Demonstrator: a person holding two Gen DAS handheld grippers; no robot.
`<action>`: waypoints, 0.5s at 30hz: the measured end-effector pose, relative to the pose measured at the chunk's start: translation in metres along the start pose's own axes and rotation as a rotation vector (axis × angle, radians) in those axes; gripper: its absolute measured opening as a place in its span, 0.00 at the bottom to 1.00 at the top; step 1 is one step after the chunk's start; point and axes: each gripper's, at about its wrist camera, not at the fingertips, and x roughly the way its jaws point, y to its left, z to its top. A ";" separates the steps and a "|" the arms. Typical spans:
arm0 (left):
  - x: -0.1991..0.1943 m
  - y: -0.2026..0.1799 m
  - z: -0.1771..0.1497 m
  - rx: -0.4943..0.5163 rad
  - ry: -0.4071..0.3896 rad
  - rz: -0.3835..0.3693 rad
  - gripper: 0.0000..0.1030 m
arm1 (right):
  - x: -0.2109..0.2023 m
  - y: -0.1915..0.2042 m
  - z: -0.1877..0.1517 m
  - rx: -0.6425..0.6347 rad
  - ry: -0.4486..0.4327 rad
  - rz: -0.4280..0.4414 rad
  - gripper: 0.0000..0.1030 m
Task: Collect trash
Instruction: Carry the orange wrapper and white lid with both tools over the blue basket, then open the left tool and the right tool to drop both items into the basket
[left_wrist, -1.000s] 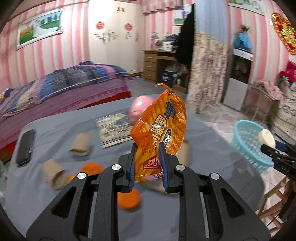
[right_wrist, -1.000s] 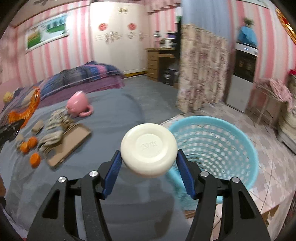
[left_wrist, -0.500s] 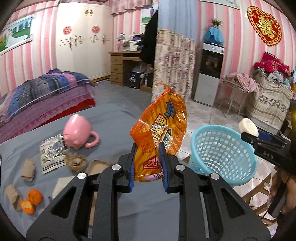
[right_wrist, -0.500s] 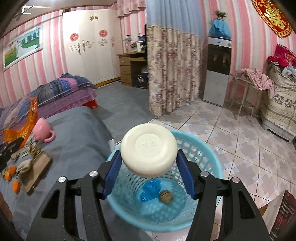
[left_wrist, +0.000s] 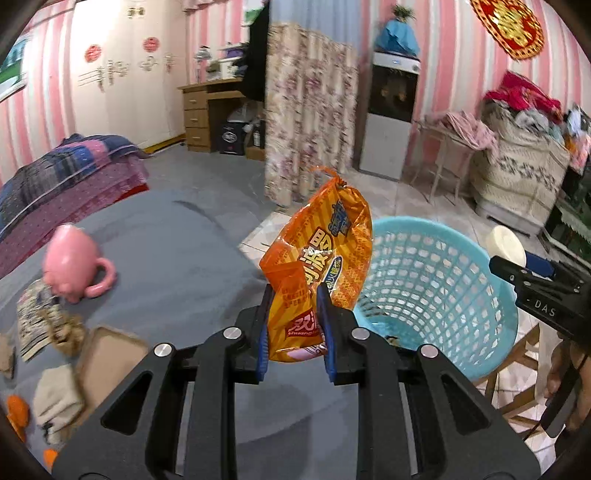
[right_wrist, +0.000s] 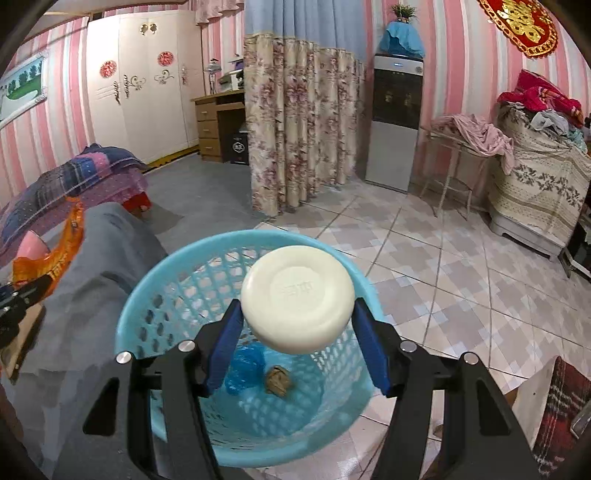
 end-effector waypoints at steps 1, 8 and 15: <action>0.005 -0.005 0.001 0.005 0.006 -0.009 0.21 | 0.001 -0.004 0.000 0.001 0.000 -0.006 0.58; 0.036 -0.049 0.014 0.053 0.027 -0.077 0.21 | 0.003 -0.033 -0.001 0.062 -0.001 -0.030 0.59; 0.071 -0.081 0.014 0.110 0.062 -0.080 0.21 | 0.008 -0.057 -0.006 0.142 0.010 -0.009 0.58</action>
